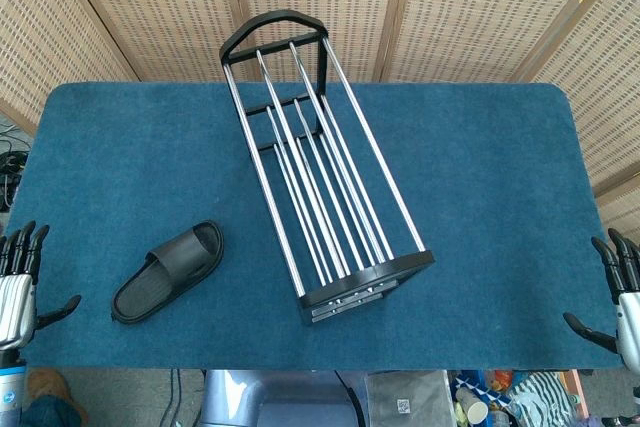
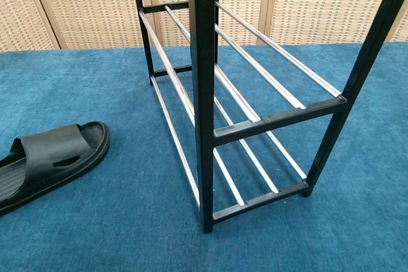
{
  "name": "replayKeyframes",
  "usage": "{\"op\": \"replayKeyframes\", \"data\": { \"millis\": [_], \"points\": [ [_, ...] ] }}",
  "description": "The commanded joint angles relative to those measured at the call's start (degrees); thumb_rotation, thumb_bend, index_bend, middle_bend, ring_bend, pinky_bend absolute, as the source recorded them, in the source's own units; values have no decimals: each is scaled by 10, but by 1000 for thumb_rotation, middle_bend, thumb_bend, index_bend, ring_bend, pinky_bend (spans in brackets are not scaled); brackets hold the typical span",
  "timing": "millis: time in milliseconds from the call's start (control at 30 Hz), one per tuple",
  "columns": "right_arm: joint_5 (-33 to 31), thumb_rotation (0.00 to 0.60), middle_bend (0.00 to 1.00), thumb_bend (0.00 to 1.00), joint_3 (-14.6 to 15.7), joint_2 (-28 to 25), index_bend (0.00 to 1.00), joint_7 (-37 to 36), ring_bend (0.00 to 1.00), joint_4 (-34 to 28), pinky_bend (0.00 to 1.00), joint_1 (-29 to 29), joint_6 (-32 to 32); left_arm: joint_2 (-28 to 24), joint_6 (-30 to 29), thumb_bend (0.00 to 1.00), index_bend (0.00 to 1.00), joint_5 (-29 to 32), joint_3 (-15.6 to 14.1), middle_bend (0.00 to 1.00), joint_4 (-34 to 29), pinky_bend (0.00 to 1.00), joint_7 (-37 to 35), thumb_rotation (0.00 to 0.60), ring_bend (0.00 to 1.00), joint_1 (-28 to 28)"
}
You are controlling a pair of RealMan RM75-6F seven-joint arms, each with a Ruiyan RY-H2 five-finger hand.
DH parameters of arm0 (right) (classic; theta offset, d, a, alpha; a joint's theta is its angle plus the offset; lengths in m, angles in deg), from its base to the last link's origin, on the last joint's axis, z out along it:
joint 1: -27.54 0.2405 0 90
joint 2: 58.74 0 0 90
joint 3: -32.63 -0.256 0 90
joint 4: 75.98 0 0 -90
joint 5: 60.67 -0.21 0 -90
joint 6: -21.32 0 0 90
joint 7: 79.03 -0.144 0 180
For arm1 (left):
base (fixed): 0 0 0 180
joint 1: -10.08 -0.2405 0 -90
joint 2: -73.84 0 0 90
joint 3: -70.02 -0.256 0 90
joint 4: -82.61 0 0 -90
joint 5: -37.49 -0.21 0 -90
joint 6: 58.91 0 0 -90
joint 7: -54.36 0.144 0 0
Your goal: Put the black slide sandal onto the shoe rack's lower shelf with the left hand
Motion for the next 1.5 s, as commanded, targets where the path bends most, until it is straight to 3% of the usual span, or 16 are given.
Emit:
{"op": "replayKeyframes", "data": {
  "millis": [33, 333, 400, 533, 600, 767, 867, 1033, 1500],
  "points": [
    [0, 600, 0, 0, 0, 2, 0, 6, 0, 0, 0, 0, -1, -1, 1, 104, 0, 0, 2, 0, 0, 0, 0, 600, 0, -2],
    [-4, 600, 0, 0, -2, -2, 0, -2, 0, -4, 0, 0, 2, -1, 25, 104, 0, -5, -5, 0, -3, 0, -14, 600, 0, 1],
    [-4, 600, 0, 0, -2, -4, 0, -7, 0, -5, 0, -1, 1, -4, 55, 103, 0, -6, -14, 0, -10, 0, -47, 600, 0, 8],
    [-3, 600, 0, 0, -1, -9, 0, -19, 0, -6, 0, -1, 2, -13, 157, 106, 0, 17, -6, 0, -17, 0, -208, 600, 0, 43],
    [-3, 600, 0, 0, -1, -10, 0, -24, 0, -5, 0, -1, 3, -15, 197, 174, 0, 20, 7, 0, -4, 0, -283, 600, 0, 63],
    [-4, 600, 0, 0, 0, -13, 0, -33, 0, -3, 0, 0, 7, 2, 317, 652, 0, 20, 42, 0, 77, 0, -484, 600, 0, 131],
    [-6, 600, 0, 0, -1, -14, 0, -35, 0, -3, 0, 1, 8, 12, 367, 779, 0, 9, 47, 0, 118, 0, -540, 600, 0, 163],
    [-8, 600, 0, 0, 0, -14, 0, -35, 0, -3, 0, 1, 12, 21, 427, 854, 0, 13, 59, 0, 155, 0, -596, 600, 0, 203],
    [-8, 600, 0, 0, 3, -10, 0, -23, 0, -5, 0, 4, 21, 69, 555, 859, 0, 24, 66, 0, 229, 0, -650, 600, 0, 289]
  ]
}}
